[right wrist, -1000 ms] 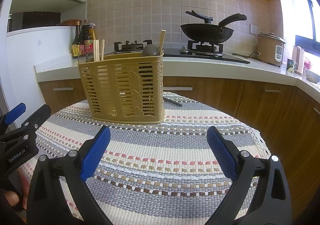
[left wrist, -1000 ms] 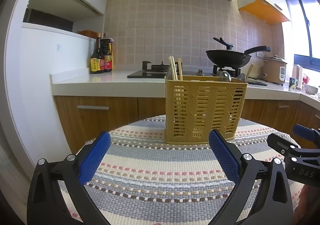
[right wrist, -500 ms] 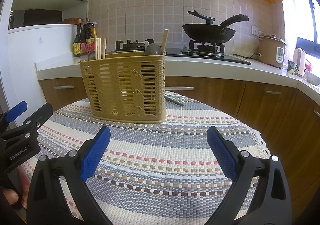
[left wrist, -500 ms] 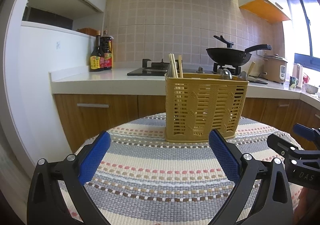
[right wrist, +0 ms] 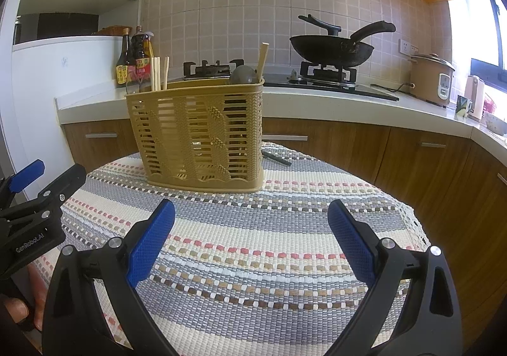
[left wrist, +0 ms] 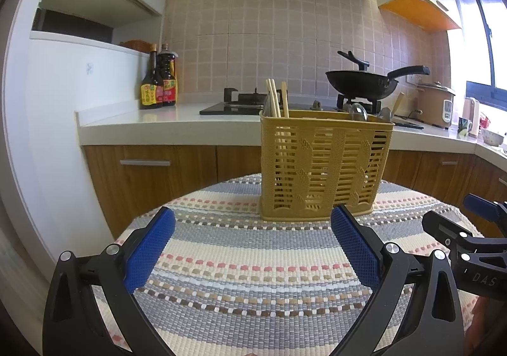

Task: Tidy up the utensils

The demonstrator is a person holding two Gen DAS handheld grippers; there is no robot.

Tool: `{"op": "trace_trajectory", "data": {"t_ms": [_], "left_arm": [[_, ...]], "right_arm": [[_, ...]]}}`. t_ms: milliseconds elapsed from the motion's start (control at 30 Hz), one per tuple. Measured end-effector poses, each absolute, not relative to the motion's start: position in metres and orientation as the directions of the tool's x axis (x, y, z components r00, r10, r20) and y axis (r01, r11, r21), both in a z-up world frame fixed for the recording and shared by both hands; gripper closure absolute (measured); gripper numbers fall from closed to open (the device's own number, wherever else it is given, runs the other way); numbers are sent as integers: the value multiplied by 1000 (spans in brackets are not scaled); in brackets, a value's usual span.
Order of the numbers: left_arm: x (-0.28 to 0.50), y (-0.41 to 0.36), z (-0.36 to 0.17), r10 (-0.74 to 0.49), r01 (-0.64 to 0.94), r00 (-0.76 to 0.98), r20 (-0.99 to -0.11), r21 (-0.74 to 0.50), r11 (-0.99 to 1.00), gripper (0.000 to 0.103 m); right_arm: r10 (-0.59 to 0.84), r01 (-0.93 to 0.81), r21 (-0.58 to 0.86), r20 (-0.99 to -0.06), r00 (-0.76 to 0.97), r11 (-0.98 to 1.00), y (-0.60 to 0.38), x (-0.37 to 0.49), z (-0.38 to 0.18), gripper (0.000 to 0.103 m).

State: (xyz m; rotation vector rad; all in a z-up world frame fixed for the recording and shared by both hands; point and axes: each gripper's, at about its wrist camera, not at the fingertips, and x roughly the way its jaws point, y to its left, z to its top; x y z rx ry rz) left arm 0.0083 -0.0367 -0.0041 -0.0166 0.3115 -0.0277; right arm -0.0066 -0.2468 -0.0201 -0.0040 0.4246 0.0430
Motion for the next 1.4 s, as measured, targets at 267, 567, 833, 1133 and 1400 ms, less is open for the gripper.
{"op": "trace_trajectory", "data": {"t_ms": [267,567,833,1133,1400], "left_arm": [[7,-37,-4,-28,23,953,-302,-21,1000,8],[7,-36,-3,-21,14,952,-304,-22,1000,8],[7,-36,-2,-19,15,953,-304,-15,1000,8],[6,-34,-2,-31,21,953,-303,-36,999,8],[5,-30,-1,-14,4,960,-280,-35,999,8]], "right_arm": [[40,-43,3,-412,910,999,-246,-7,-21,10],[42,-45,1,-413,910,999,-245,-7,-21,10],[42,-48,-3,-418,908,999,-245,-7,-21,10],[41,-51,-11,-420,907,999,-244,-7,-22,10],[50,-62,-15,-411,910,998,-243,-8,-22,10]]}}
